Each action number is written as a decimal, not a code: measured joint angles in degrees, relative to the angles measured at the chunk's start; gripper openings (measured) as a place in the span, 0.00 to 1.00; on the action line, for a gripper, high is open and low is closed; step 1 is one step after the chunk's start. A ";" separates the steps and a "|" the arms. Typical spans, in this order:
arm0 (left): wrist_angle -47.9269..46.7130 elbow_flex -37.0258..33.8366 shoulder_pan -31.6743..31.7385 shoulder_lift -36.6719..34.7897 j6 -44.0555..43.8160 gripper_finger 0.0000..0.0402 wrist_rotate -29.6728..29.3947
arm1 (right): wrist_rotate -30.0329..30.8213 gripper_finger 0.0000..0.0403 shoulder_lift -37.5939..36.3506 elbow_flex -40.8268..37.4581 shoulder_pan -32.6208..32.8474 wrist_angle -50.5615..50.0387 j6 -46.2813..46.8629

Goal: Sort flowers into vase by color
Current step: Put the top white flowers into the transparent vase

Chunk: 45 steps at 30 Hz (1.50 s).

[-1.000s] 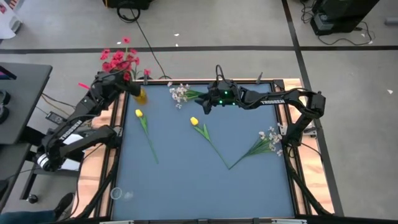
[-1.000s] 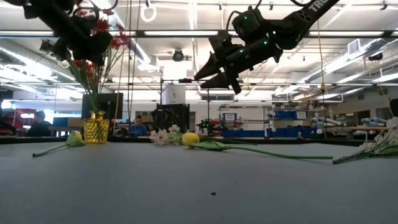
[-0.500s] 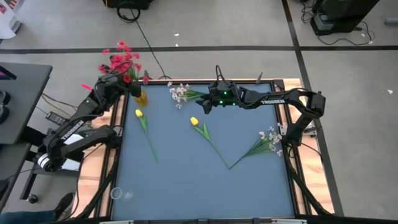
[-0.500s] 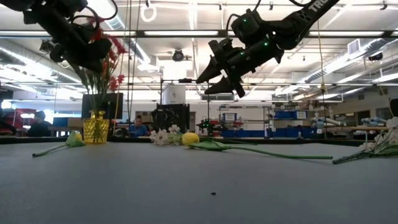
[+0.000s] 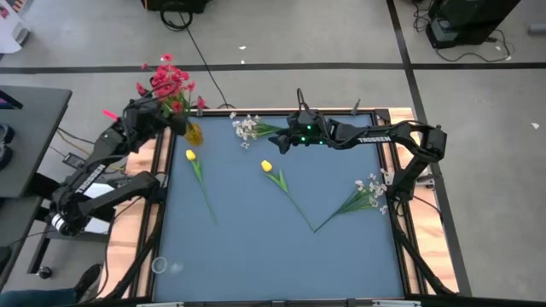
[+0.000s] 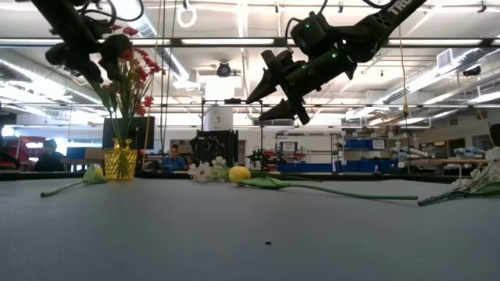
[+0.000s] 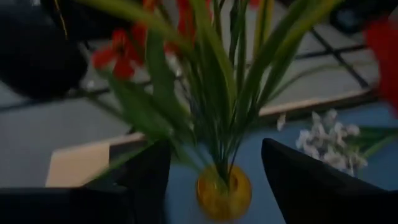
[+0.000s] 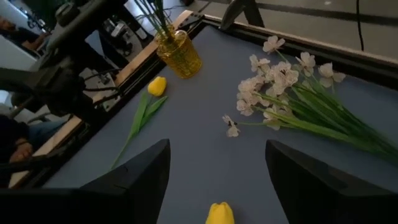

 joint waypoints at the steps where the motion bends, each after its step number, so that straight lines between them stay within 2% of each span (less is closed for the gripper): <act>1: -1.85 0.56 -0.01 0.00 -0.92 0.65 0.52 | -0.02 0.67 -0.01 0.00 -0.10 -0.37 1.17; 7: -11.87 6.98 -0.03 0.02 -2.50 0.66 5.37 | -2.99 0.67 -0.02 0.00 -0.71 -3.98 5.52; 12: -18.57 13.44 -0.89 0.02 -2.76 0.66 6.16 | -4.15 0.67 -0.02 0.00 -0.32 -4.89 5.61; 19: -21.46 14.14 -5.18 -0.04 -8.12 0.65 8.70 | -0.96 0.67 -0.04 0.00 1.69 -8.95 5.59; 28: -12.69 10.59 -19.00 0.06 -16.02 0.56 8.08 | -0.45 0.67 -0.04 0.00 2.58 -10.24 5.72; 34: -2.97 4.84 -30.35 2.22 -19.71 0.50 7.10 | -1.96 0.67 -0.99 0.00 2.85 -12.35 5.72; 40: 10.01 -2.14 -41.29 6.41 -22.98 0.45 4.28 | 1.63 0.67 -3.66 0.00 5.97 -24.14 4.67; 45: 15.91 -5.14 -46.78 9.82 -25.88 0.41 1.41 | 3.02 0.66 -3.87 -0.07 11.18 -31.80 7.51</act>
